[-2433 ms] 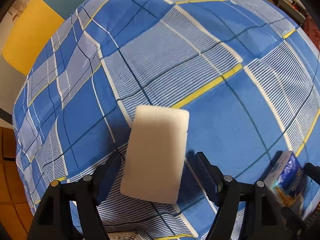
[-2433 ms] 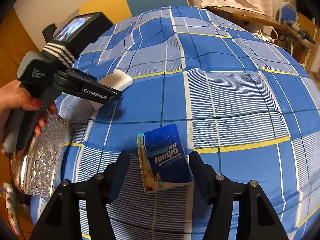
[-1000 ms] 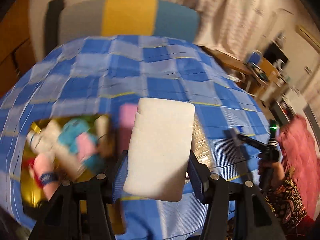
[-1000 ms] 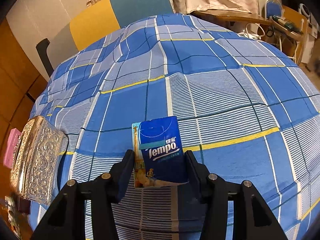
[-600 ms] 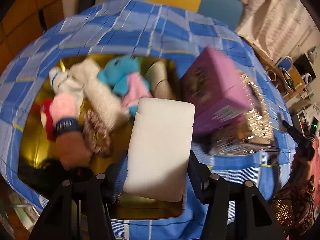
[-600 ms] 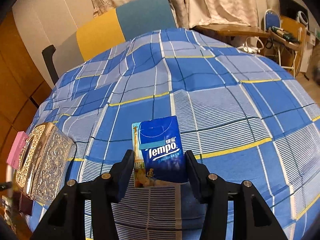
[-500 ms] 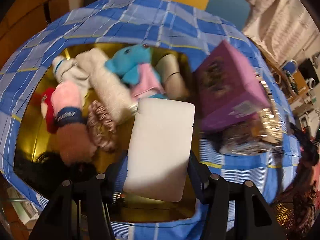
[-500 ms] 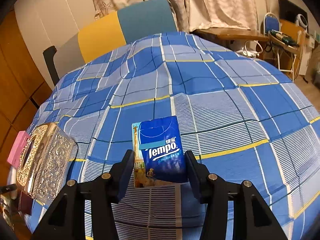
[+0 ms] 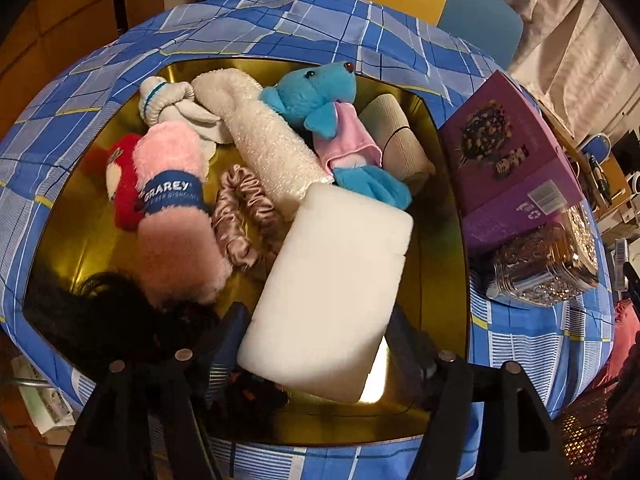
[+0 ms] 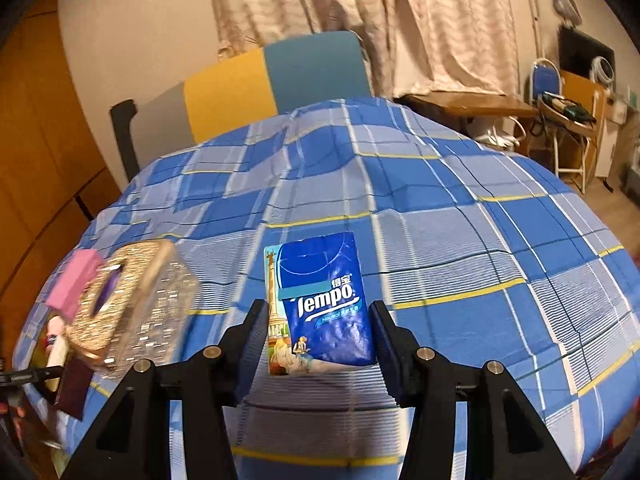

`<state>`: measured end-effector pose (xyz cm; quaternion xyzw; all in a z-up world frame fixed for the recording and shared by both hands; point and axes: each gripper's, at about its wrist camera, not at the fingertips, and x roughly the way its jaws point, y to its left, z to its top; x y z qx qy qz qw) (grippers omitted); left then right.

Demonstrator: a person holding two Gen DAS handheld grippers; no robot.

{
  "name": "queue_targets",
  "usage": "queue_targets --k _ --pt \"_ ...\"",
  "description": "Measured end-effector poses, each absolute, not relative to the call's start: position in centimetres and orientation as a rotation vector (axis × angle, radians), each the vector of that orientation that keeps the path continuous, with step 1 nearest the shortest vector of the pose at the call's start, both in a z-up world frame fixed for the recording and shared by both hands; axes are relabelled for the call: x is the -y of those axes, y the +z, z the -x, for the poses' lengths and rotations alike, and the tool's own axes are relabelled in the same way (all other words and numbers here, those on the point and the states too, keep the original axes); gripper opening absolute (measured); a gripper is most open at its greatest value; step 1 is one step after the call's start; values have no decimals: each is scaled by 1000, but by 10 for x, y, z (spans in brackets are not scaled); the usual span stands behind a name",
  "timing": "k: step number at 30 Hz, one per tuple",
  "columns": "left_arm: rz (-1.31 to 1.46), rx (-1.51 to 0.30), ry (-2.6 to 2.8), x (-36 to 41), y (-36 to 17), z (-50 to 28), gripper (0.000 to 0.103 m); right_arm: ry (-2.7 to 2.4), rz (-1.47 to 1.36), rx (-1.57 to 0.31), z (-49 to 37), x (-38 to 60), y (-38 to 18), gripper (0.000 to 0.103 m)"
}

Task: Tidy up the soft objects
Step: 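Lower the sponge into the tray and open the left tool, then carry the tissue pack to the tray with the right tool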

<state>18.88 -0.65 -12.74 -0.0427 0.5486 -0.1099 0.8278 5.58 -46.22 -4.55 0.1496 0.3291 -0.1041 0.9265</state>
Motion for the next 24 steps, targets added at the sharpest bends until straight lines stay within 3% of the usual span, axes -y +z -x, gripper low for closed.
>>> queue_targets --k 7,16,24 --pt "100 -1137 -269 4 -124 -175 78 -96 -249 -622 -49 398 -13 52" --pt "239 -1098 -348 -14 -107 -166 77 118 -225 -620 -56 305 8 52" --pt "181 -952 -202 -53 -76 -140 76 340 -179 -702 -80 205 -5 52"
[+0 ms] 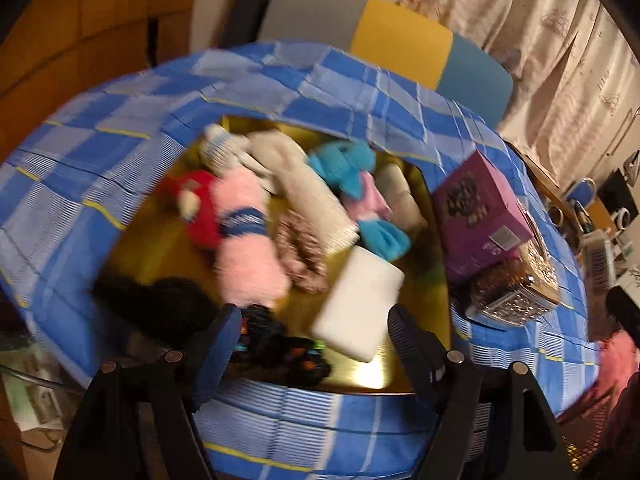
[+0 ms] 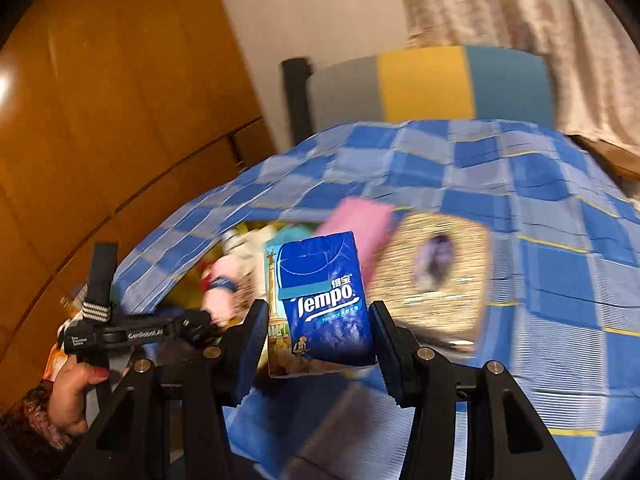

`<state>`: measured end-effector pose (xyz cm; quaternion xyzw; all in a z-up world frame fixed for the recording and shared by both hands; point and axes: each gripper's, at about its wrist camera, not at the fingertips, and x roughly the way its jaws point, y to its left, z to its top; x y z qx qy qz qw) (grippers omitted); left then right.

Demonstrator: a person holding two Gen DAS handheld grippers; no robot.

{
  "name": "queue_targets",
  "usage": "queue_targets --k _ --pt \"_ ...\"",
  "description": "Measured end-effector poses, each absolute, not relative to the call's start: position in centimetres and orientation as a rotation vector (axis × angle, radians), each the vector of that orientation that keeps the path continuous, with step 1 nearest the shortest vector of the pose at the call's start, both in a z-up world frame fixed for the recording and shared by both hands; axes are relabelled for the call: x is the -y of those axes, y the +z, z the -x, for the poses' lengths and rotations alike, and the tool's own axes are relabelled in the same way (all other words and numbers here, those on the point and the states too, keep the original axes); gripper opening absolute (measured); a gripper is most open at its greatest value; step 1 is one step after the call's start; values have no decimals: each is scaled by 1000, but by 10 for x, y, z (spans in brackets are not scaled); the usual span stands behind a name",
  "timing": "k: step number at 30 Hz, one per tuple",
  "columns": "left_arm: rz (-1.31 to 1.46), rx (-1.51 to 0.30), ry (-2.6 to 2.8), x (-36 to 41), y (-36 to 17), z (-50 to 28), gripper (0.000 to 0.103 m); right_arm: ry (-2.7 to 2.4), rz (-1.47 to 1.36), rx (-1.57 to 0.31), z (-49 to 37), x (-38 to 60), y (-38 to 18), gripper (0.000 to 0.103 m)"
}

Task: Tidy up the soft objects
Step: 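Carry the tissue pack to the tray with the right tool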

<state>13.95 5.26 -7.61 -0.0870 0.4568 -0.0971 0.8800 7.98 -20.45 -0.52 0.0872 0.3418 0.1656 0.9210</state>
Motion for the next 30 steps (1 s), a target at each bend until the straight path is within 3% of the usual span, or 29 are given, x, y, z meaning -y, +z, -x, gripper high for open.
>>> queue_targets --k 16,30 --pt "124 -911 -54 -87 -66 -120 76 308 -64 -926 -138 84 -74 52" --pt "77 -897 80 -96 -64 -111 76 212 44 -857 -156 77 -79 61"
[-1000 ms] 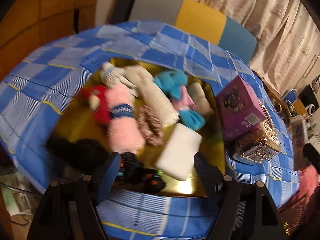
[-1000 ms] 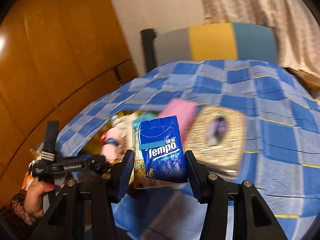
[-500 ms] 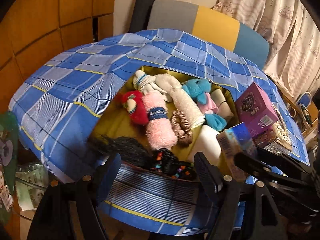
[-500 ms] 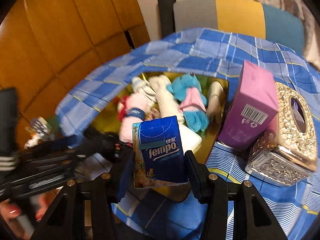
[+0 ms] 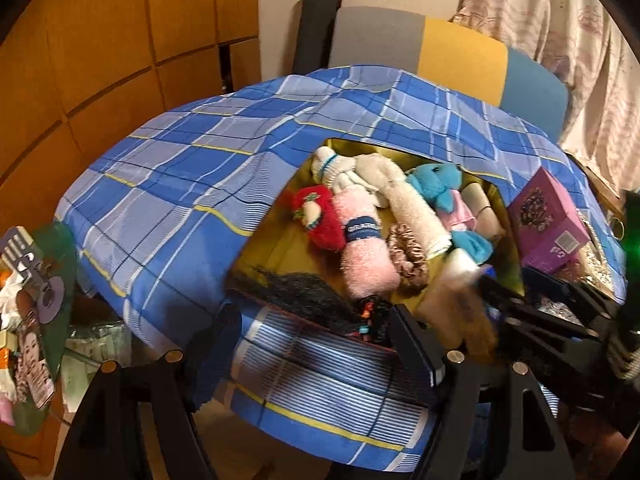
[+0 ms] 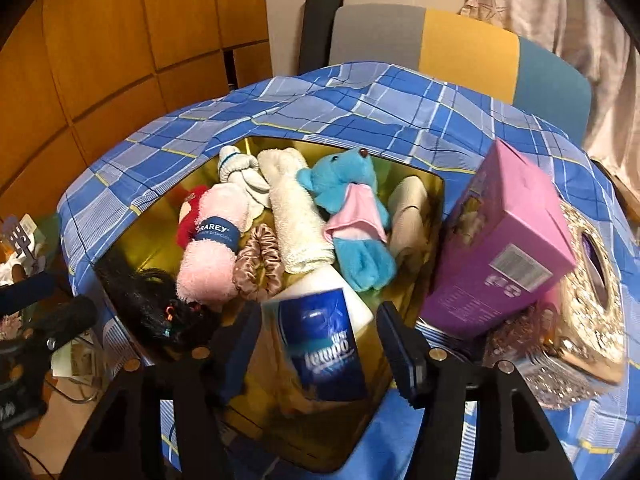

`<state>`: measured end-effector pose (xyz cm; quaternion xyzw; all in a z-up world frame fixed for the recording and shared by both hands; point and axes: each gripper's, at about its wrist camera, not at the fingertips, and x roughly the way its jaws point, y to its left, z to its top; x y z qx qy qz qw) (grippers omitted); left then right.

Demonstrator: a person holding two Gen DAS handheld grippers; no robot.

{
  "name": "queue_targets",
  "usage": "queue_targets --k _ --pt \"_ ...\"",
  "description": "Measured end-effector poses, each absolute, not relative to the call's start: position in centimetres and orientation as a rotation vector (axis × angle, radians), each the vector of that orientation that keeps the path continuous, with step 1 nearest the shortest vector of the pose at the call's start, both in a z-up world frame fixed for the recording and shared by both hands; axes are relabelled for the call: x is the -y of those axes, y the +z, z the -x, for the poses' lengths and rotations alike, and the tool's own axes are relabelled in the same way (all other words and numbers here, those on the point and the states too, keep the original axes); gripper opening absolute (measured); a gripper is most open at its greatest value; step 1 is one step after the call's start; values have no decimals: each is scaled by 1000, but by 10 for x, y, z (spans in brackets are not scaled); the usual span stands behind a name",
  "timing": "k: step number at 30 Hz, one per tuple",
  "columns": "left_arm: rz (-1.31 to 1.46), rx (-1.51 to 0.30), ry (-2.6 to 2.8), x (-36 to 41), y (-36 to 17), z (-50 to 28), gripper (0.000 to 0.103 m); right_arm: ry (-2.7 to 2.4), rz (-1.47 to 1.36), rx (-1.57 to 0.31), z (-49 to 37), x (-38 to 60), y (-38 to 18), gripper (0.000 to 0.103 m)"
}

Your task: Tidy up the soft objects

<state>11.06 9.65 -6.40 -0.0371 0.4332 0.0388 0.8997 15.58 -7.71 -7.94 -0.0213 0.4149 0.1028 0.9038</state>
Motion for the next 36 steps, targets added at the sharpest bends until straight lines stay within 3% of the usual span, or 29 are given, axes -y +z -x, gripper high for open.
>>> queue_targets --k 5,7,13,18,25,36 --pt "59 -880 141 -95 -62 -106 76 226 1 -792 -126 88 -58 75" --pt "59 -879 139 -93 -60 -105 76 238 -8 -788 -116 89 -51 86" --pt "93 -870 121 -89 -47 -94 76 214 -46 -760 -91 89 -32 98" --pt "103 -841 172 -93 -34 -81 76 166 -44 -726 -76 83 -14 103" --pt "179 -868 168 -109 -21 -71 76 55 -37 -729 -66 76 3 103" --pt "74 -834 158 -95 -3 -48 76 -61 -24 -719 -42 75 21 103"
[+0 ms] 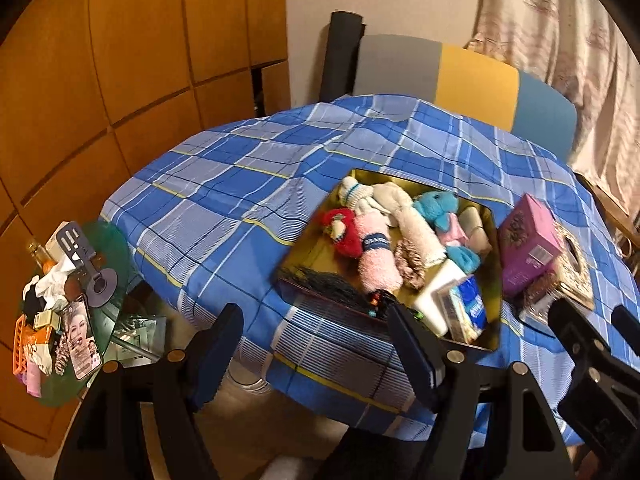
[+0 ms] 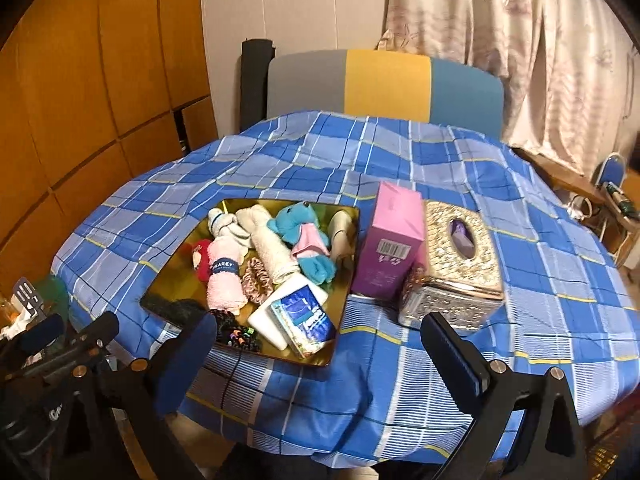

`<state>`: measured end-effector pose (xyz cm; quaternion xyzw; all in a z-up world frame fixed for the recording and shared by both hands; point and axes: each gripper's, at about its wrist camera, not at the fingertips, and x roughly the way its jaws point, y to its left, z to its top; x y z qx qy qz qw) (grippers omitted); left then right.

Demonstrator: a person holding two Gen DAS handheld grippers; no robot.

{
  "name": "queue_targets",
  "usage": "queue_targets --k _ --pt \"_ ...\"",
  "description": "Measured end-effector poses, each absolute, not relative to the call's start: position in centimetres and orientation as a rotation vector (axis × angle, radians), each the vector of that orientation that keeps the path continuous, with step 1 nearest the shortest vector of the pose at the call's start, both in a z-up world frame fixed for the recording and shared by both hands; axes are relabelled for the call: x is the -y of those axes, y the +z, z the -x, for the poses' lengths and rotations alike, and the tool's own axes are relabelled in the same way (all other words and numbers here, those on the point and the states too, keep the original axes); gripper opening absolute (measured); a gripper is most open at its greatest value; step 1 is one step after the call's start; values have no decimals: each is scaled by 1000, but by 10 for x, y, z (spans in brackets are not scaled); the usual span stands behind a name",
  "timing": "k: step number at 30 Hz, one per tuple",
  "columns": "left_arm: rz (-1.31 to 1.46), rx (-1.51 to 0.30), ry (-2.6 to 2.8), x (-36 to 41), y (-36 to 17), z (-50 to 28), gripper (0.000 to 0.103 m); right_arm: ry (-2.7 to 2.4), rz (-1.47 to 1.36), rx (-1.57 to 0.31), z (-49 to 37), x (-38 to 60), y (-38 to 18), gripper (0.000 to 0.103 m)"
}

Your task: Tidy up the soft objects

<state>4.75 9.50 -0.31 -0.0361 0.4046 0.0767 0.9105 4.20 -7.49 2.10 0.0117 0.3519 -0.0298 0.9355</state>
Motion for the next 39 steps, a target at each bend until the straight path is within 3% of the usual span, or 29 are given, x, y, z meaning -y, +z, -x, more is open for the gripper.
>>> queue_targets --k 12,39 --pt "43 -790 79 -72 17 -24 76 -137 -26 -645 -10 88 46 103" --pt "23 -797 57 -64 18 -18 76 -153 -48 -662 0 99 42 103"
